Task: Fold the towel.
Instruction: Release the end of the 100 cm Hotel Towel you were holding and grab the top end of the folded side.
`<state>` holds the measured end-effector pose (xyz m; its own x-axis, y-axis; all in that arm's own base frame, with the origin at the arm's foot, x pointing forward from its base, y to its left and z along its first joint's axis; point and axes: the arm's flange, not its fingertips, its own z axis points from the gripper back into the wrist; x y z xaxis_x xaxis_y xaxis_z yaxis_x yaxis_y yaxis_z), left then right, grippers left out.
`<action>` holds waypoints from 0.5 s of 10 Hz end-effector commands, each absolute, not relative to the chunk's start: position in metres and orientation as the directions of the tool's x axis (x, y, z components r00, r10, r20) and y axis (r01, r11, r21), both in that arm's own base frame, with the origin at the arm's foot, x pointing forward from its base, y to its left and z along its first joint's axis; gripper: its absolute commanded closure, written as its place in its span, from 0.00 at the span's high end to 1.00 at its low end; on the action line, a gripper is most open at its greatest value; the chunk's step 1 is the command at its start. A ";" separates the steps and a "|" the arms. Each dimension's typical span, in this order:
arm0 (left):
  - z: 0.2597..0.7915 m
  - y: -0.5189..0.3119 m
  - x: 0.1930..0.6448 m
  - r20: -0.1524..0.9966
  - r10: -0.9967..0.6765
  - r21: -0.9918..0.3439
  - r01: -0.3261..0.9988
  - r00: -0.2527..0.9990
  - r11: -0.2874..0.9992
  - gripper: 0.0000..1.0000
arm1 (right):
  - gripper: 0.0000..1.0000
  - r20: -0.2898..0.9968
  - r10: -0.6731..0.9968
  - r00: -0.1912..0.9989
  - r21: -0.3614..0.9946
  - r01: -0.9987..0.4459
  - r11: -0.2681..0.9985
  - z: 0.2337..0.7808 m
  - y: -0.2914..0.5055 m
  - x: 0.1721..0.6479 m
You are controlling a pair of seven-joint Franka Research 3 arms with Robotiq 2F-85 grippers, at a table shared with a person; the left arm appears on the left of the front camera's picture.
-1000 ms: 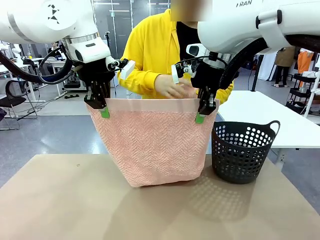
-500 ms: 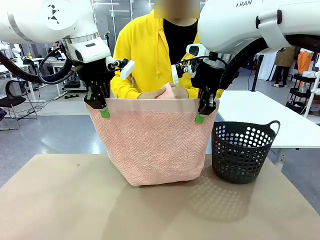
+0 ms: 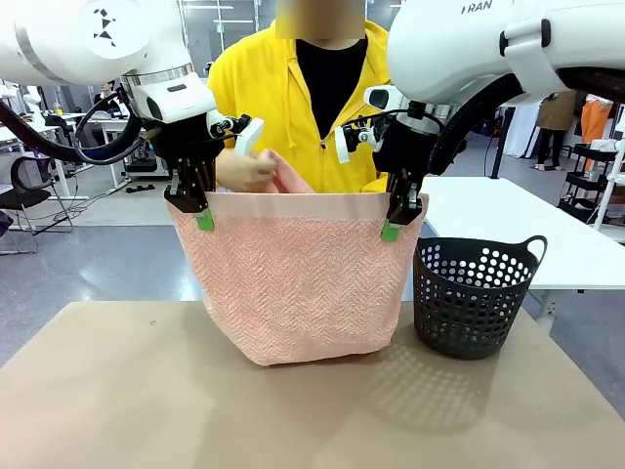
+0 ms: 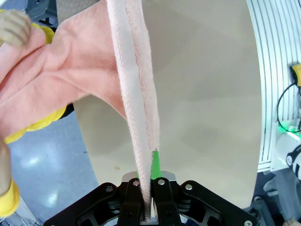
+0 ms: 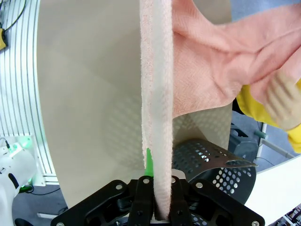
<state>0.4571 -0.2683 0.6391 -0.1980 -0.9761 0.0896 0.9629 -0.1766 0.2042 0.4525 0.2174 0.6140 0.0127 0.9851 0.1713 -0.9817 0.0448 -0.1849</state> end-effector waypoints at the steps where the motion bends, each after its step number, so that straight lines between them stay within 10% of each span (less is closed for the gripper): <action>1: 0.639 -0.268 0.457 0.087 -0.976 0.204 0.963 -0.198 -0.177 0.00 | 0.00 0.170 0.985 0.011 -0.185 -0.982 0.043 0.615 0.217 0.452; 5: 0.639 -0.268 0.457 0.087 -0.976 0.204 0.963 -0.198 -0.177 0.00 | 0.00 0.170 0.985 0.011 -0.185 -0.982 0.043 0.615 0.217 0.452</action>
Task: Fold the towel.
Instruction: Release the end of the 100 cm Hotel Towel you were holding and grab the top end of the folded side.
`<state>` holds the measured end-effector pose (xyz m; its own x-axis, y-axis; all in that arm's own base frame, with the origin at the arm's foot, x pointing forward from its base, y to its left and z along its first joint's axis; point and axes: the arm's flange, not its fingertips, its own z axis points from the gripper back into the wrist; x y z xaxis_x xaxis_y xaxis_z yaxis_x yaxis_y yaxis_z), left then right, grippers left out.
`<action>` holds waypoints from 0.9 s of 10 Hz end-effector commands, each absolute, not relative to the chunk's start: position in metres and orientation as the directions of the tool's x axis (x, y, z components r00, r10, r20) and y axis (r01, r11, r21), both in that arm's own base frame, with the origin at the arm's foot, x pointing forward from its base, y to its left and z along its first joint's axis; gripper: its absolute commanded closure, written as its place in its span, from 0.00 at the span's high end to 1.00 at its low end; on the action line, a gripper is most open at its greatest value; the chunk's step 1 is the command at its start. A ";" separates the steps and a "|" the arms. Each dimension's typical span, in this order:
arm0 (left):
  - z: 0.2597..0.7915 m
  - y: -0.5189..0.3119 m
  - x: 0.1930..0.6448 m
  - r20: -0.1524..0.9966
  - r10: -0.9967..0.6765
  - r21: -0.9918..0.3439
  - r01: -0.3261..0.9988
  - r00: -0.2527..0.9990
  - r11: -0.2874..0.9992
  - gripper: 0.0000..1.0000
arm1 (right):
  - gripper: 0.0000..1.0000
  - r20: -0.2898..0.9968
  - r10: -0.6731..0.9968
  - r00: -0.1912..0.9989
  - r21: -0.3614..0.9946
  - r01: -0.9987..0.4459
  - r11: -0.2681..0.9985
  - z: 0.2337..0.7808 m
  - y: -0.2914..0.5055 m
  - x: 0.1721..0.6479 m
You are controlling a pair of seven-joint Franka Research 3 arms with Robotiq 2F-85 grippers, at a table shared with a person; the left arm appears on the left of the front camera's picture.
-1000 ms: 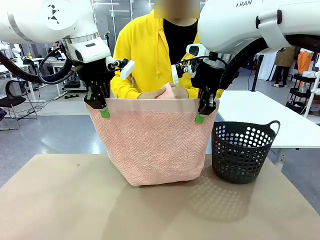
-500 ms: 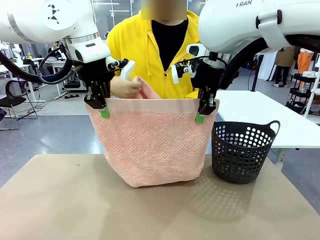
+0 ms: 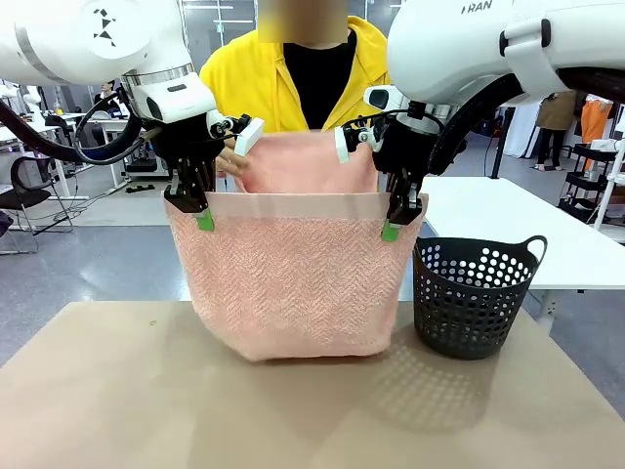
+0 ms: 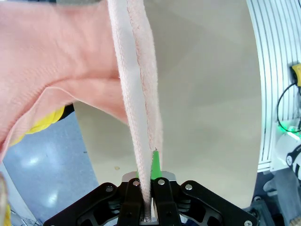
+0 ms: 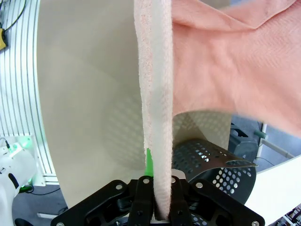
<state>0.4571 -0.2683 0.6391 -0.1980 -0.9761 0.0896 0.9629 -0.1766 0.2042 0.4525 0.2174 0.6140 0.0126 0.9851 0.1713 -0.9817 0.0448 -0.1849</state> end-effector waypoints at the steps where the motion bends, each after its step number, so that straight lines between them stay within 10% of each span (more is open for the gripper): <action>1: 0.639 -0.268 0.457 0.087 -0.976 0.204 0.963 -0.198 -0.177 0.00 | 0.00 0.170 0.985 0.011 -0.185 -0.982 0.043 0.615 0.217 0.452; 9: 0.639 -0.268 0.457 0.087 -0.976 0.204 0.963 -0.198 -0.177 0.00 | 0.00 0.170 0.985 0.011 -0.185 -0.982 0.043 0.615 0.217 0.452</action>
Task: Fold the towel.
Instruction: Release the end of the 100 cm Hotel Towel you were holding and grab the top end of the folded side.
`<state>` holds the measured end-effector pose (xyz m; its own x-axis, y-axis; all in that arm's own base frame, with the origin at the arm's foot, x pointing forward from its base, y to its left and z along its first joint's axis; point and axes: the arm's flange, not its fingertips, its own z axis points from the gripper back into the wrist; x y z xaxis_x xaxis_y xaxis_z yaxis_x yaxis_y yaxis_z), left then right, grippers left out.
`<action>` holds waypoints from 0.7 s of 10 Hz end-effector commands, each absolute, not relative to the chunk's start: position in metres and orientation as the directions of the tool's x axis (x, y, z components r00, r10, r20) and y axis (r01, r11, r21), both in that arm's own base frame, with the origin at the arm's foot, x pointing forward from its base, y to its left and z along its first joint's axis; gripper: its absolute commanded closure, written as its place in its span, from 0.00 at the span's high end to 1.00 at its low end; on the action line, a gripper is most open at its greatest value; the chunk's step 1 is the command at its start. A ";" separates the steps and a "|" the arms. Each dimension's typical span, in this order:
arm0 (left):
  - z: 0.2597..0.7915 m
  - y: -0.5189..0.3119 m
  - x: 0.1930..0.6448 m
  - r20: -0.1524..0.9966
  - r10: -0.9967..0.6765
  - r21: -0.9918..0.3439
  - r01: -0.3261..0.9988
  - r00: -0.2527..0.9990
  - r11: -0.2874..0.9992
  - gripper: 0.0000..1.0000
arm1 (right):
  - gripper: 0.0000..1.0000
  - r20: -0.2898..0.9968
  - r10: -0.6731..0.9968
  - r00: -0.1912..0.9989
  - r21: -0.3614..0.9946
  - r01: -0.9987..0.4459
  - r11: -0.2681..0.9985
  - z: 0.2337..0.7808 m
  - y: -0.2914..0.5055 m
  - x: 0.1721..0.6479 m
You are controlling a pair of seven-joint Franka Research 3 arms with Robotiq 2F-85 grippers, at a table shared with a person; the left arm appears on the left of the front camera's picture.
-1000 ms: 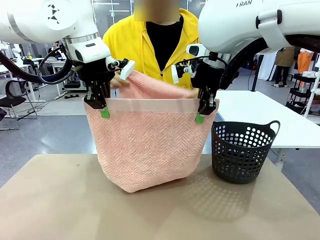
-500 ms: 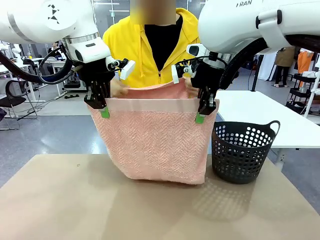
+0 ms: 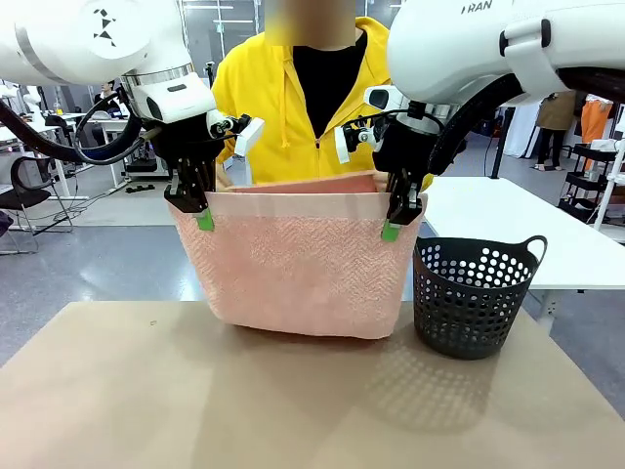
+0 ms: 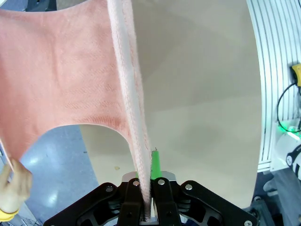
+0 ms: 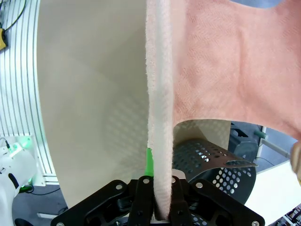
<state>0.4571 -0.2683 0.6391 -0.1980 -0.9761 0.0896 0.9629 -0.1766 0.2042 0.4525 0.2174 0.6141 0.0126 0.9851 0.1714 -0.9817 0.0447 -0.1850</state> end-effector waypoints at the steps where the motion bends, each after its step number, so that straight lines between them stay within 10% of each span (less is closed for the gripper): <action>1: 0.639 -0.268 0.457 0.087 -0.976 0.204 0.963 -0.198 -0.177 0.00 | 0.00 0.170 0.985 0.011 -0.185 -0.982 0.043 0.615 0.217 0.452; 7: 0.639 -0.268 0.457 0.087 -0.976 0.204 0.963 -0.198 -0.177 0.00 | 0.00 0.170 0.985 0.011 -0.185 -0.982 0.043 0.615 0.217 0.452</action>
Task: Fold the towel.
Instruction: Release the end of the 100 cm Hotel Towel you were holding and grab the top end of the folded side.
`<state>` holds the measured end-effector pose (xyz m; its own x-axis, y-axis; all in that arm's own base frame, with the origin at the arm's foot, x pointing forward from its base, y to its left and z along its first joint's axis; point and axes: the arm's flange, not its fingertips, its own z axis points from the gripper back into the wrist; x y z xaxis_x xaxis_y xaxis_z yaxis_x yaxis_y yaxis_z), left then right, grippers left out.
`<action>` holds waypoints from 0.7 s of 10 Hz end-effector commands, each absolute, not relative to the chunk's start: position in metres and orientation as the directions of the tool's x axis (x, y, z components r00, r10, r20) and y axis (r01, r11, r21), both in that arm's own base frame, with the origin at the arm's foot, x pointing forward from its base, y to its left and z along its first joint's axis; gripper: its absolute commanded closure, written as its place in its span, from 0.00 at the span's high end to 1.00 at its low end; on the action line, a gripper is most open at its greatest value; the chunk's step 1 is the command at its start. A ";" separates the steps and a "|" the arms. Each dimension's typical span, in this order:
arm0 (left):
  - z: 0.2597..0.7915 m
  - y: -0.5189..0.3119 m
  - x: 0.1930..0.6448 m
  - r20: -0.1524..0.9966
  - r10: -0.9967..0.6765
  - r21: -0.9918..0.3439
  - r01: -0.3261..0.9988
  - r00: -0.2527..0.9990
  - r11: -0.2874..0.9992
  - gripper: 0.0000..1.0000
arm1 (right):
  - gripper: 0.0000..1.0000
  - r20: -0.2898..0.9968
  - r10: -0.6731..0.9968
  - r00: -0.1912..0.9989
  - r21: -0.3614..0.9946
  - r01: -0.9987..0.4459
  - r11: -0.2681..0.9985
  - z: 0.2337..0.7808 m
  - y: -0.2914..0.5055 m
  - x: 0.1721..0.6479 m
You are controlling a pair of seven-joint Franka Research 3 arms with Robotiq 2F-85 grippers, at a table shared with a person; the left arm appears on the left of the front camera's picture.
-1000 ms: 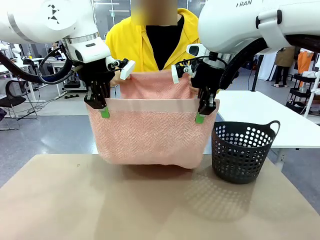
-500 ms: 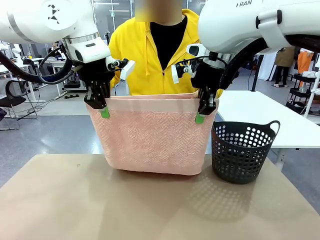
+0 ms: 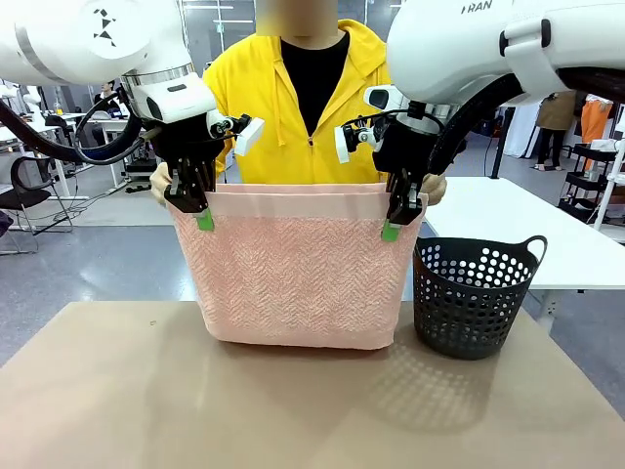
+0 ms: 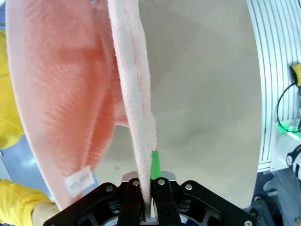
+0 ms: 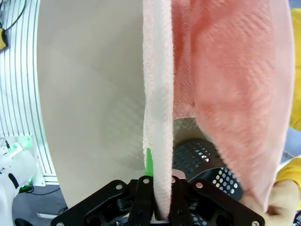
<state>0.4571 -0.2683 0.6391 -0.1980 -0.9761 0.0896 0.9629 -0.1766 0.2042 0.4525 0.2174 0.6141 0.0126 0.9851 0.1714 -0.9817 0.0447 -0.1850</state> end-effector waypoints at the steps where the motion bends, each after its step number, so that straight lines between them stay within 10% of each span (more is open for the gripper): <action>1: 0.639 -0.268 0.457 0.087 -0.976 0.204 0.963 -0.198 -0.177 0.00 | 0.00 0.170 0.985 0.011 -0.185 -0.982 0.043 0.615 0.217 0.452; 7: 0.639 -0.268 0.457 0.087 -0.976 0.204 0.963 -0.198 -0.177 0.00 | 0.00 0.170 0.985 0.011 -0.185 -0.982 0.043 0.615 0.217 0.452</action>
<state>0.4571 -0.2683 0.6391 -0.1980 -0.9761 0.0896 0.9629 -0.1766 0.2042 0.4523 0.2177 0.6143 0.0120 0.9851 0.1714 -0.9816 0.0442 -0.1855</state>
